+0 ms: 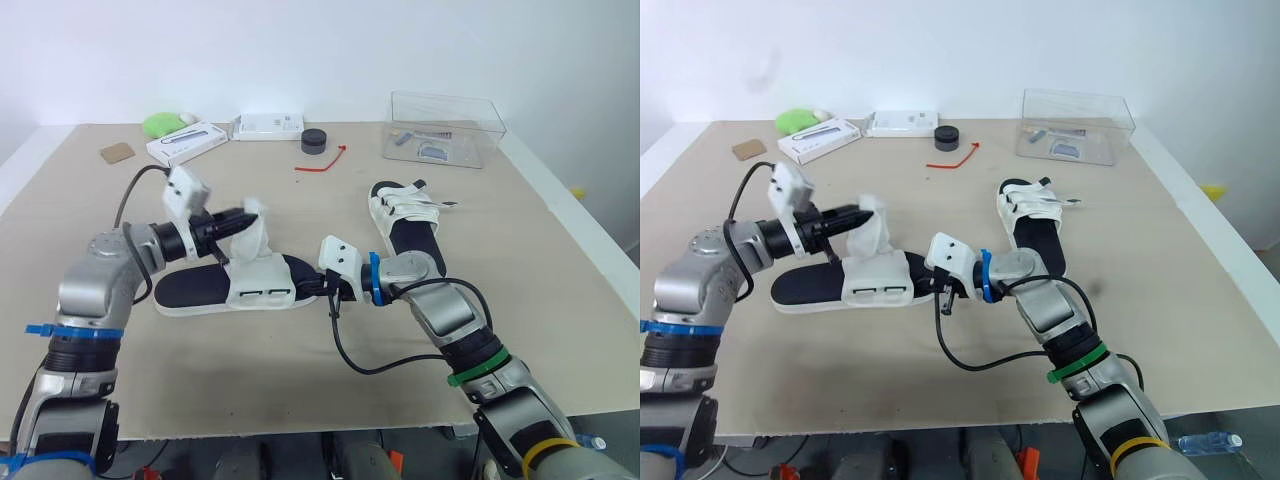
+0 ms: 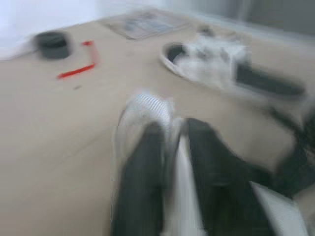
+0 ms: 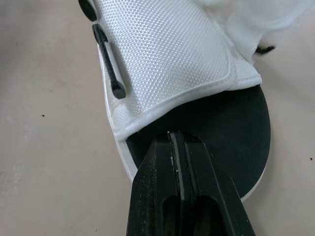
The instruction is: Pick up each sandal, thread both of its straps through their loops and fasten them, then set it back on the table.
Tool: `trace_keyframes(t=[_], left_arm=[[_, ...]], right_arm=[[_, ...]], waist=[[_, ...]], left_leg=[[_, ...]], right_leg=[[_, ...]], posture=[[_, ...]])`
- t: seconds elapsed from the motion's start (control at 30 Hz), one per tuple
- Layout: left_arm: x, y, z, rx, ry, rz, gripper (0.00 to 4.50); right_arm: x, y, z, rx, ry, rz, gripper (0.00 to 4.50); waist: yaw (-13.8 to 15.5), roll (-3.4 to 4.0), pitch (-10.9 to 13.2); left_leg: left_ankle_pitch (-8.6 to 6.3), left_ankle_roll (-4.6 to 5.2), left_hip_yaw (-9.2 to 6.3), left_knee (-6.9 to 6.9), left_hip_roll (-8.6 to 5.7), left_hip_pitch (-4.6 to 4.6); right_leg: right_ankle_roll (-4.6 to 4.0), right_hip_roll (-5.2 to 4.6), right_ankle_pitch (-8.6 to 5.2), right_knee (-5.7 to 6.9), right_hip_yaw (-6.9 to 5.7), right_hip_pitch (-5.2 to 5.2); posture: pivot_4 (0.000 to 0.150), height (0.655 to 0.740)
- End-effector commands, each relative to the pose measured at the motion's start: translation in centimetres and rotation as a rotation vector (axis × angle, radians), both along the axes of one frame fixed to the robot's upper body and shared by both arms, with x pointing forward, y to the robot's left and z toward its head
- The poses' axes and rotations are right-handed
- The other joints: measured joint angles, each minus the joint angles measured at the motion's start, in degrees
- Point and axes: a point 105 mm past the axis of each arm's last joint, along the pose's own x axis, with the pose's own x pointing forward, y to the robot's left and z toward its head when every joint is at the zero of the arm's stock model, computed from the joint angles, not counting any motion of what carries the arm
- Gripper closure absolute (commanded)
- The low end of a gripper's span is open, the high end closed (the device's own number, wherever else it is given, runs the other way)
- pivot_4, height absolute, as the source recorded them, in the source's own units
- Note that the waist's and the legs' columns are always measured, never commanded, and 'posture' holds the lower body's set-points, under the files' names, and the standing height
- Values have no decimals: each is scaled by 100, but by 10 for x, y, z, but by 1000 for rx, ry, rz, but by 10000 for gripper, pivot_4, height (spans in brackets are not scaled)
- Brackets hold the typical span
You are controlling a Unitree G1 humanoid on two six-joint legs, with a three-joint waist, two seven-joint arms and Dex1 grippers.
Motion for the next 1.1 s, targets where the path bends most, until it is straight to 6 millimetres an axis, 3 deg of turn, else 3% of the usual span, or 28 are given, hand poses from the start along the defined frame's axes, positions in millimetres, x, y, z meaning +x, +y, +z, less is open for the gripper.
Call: trace_keyframes(t=[0.03, 0.07, 0.17, 0.4, 0.57, 0.83, 1.1], left_arm=[[2, 8, 14, -156, 85, 25, 18193], [3, 12, 13, -191, 118, 32, 14227], [-1, 17, 6, -284, 245, 7, 14227], [-27, 20, -31, -178, 426, -73, 14227], [-44, 12, -27, -234, 472, -177, 14227], [-45, 3, -14, -309, 450, -219, 14227], [-28, 2, -13, -325, 419, -164, 14227]], right_arm=[[1, 0, 8, -6, -25, 14, 45000], [1, 0, 8, -8, -27, 16, 45000], [2, 0, 9, -11, -31, 19, 45000], [2, 2, 11, -13, -35, 27, 45000], [0, 3, 10, -13, -32, 37, 45000], [-2, 7, 10, -12, -32, 53, 45000], [-3, 9, 10, -14, -32, 63, 45000]], waist=[[-2, 0, 0], [-2, 0, 0], [-8, 0, 0], [-67, -1, 0], [-66, -5, 2], [-64, -6, 2], [-62, -6, 1]], left_leg=[[-1, 1, -3, -1, -1, -1], [-1, 1, -3, -1, -1, -1], [-2, 1, 0, -1, -4, -2], [-2, 0, -2, -6, -5, 0], [0, -4, -6, -5, -4, -2], [0, -4, -6, -5, -4, -1], [0, -5, -6, -5, -5, -1]], right_leg=[[-2, -1, 1, 0, -1, 0], [-4, -2, 2, 0, -1, 0], [-13, -7, 8, -1, 2, 0], [-16, -7, 5, 0, 1, -1], [-16, -7, 5, 0, -4, -1], [-18, -8, 5, 0, -4, -1], [-20, -9, 6, 0, -4, -1]], posture=[[1500, 7261], [1500, 7261], [1500, 7261], [1500, 7261], [1500, 7261], [1500, 7261], [1500, 7261]])
